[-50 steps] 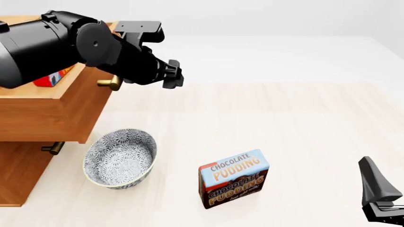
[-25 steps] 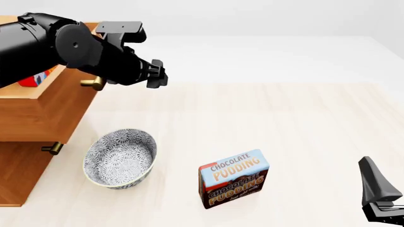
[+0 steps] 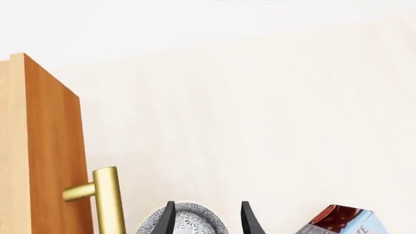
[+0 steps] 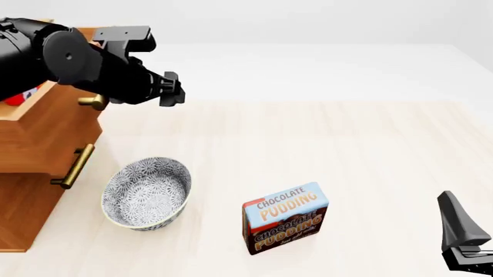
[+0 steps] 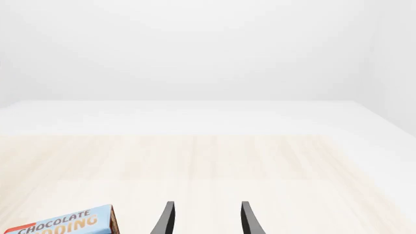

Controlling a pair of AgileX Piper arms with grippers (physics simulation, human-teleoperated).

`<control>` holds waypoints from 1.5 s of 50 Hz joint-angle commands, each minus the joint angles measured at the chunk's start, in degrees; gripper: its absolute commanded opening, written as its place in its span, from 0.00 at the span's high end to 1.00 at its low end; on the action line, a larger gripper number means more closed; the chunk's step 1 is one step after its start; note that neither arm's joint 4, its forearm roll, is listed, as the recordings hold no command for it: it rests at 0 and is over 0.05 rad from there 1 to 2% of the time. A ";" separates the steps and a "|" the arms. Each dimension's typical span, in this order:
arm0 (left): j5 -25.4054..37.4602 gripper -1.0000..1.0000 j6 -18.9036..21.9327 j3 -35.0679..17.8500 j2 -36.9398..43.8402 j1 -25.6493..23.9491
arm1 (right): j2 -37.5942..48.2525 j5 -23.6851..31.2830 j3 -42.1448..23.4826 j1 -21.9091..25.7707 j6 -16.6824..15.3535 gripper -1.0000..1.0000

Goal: Put the butter at the back in the top drawer of the cabinet and close it.

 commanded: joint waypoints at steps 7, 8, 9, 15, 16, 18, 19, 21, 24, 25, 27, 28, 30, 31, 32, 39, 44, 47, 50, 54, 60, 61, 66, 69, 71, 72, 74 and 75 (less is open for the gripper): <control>-0.05 0.00 0.01 4.03 -2.91 4.66 | 0.00 0.00 0.00 0.00 0.00 0.00; 0.03 0.00 0.03 4.16 -3.13 5.01 | 0.00 0.00 0.00 0.00 0.00 0.00; 0.03 0.00 0.03 4.17 -3.13 5.01 | 0.00 0.00 0.00 0.00 0.00 0.00; 0.07 0.00 0.75 5.36 -4.33 8.04 | 0.00 0.00 0.00 0.00 0.00 0.00; 0.10 0.00 0.61 5.40 -4.43 8.16 | 0.00 0.00 0.00 0.00 0.00 0.00; 0.11 0.00 0.55 5.72 -4.66 8.61 | 0.00 0.00 0.00 0.00 0.00 0.00; 0.05 0.00 0.52 5.95 -4.78 8.91 | 0.00 0.00 0.00 0.00 0.00 0.00; -0.25 0.00 0.62 6.47 -4.93 9.65 | 0.00 0.00 0.00 0.00 0.00 0.00; -0.48 0.00 0.72 6.83 -4.99 10.11 | 0.00 0.00 0.00 0.00 0.00 0.00; -0.54 0.00 0.70 7.11 -5.02 10.40 | 0.00 0.00 0.00 0.00 0.00 0.00; -0.59 0.00 0.78 7.26 -5.15 10.67 | 0.00 0.00 0.00 0.00 0.00 0.00; -0.57 0.00 0.67 7.33 -5.21 11.12 | 0.00 0.00 0.00 0.00 0.00 0.00; -0.64 0.00 0.76 7.56 -5.32 11.80 | 0.00 0.00 0.00 0.00 0.00 0.00; -0.64 0.00 0.76 7.57 -5.32 11.80 | 0.00 0.00 0.00 0.00 0.00 0.00; -0.68 0.00 0.81 7.68 -5.39 12.08 | 0.00 0.00 0.00 0.00 0.00 0.00; -1.15 0.00 0.96 9.39 -6.05 14.50 | 0.00 0.00 0.00 0.00 0.00 0.00; -0.93 0.00 0.97 9.50 -6.32 15.45 | 0.00 0.00 0.00 0.00 0.00 0.00; -0.77 0.00 0.93 9.51 -6.70 16.08 | 0.00 0.00 0.00 0.00 0.00 0.00; -1.21 0.00 0.96 10.03 -6.77 16.79 | 0.00 0.00 0.00 0.00 0.00 0.00; -1.63 0.00 0.99 10.57 -6.83 17.52 | 0.00 0.00 0.00 0.00 0.00 0.00; -1.88 0.00 0.88 10.84 -6.98 18.52 | 0.00 0.00 0.00 0.00 0.00 0.00; -2.00 0.00 1.03 11.25 -7.35 19.21 | 0.00 0.00 0.00 0.00 0.00 0.00; -2.48 0.00 1.12 12.00 -7.63 20.06 | 0.00 0.00 0.00 0.00 0.00 0.00; -2.59 0.00 0.84 11.98 -7.67 20.47 | 0.00 0.00 0.00 0.00 0.00 0.00; -2.75 0.00 0.49 11.97 -7.66 20.61 | 0.00 0.00 0.00 0.00 0.00 0.00; -2.84 0.00 0.16 12.06 -7.66 20.64 | 0.00 0.00 0.00 0.00 0.00 0.00; -3.01 0.00 0.20 12.18 -7.64 20.88 | 0.00 0.00 0.00 0.00 0.00 0.00; -3.29 0.00 0.19 12.44 -7.58 21.41 | 0.00 0.00 0.00 0.00 0.00 0.00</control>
